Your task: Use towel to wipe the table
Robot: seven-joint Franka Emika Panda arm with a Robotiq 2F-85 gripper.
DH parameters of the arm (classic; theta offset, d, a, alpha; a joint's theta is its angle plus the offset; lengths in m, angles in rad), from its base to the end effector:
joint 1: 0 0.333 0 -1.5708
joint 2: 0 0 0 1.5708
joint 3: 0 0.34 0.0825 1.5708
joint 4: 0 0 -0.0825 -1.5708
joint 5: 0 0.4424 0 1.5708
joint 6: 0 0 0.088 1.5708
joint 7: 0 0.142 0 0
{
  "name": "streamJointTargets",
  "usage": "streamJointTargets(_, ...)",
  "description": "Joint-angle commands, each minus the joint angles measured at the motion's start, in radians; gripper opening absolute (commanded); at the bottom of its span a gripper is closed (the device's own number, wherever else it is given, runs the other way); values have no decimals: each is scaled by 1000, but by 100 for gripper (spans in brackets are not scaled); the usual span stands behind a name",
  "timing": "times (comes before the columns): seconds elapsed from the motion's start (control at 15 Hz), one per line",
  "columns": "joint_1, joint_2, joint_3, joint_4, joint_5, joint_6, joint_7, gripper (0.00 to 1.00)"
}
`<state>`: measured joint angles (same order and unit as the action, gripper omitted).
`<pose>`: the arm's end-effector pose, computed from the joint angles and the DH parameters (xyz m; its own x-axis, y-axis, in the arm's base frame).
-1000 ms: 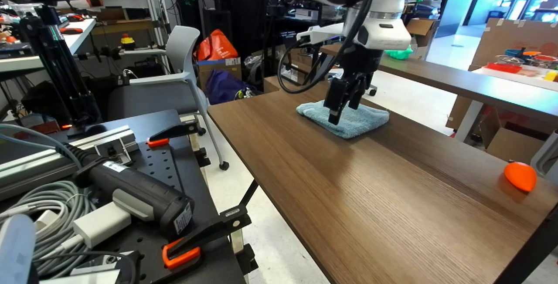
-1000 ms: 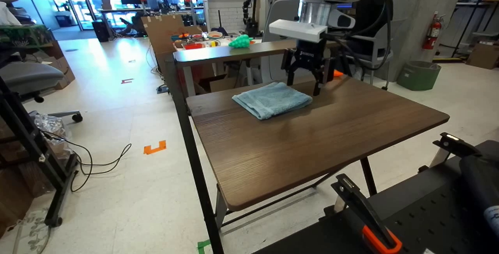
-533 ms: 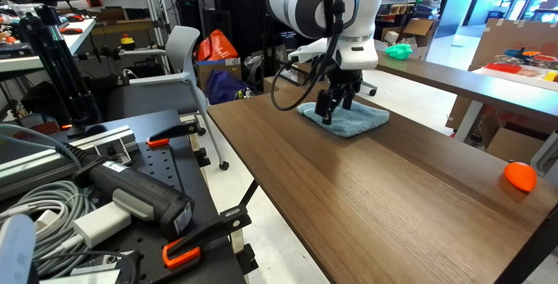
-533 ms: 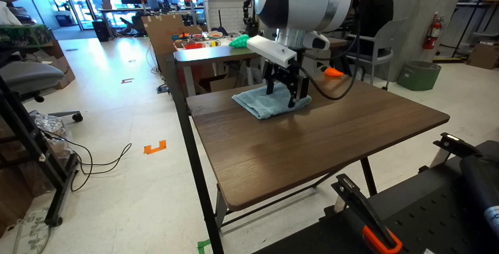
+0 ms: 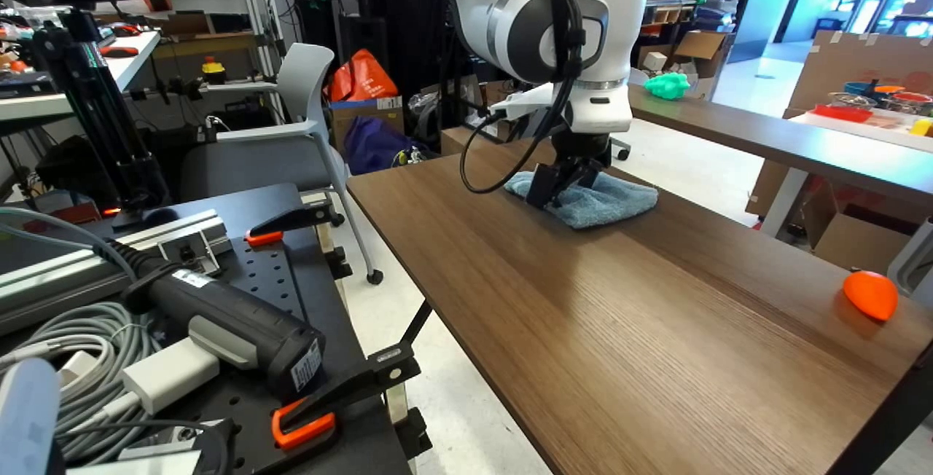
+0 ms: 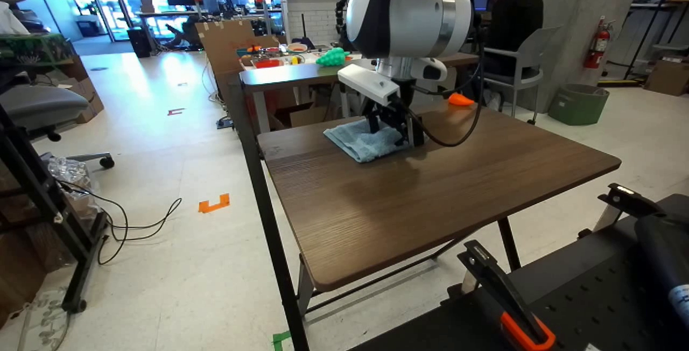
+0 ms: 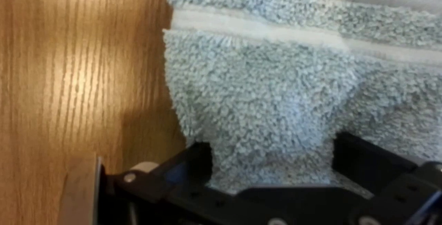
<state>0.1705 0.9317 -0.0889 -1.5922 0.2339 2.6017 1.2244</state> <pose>0.7424 0.0648 0.0242 0.2691 -0.9625 -0.0339 -0.9594 -0.2648 -0.0973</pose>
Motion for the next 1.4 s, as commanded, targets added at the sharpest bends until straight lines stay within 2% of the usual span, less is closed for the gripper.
streamJointTargets(0.0, 7, -25, 3, -40, -29, -21, -23, 100)
streamJointTargets(0.33, 48, -100, 7, -191, -114, -70, -125, 100)
streamJointTargets(1.0, 117, -291, 86, -620, -170, 94, -439, 100)
streamJointTargets(1.13, 128, -300, 89, -633, -159, 89, -466, 100)
streamJointTargets(1.2, 116, -290, 107, -612, -135, 103, -482, 100)
streamJointTargets(1.33, 91, -267, 137, -514, -72, 47, -463, 100)
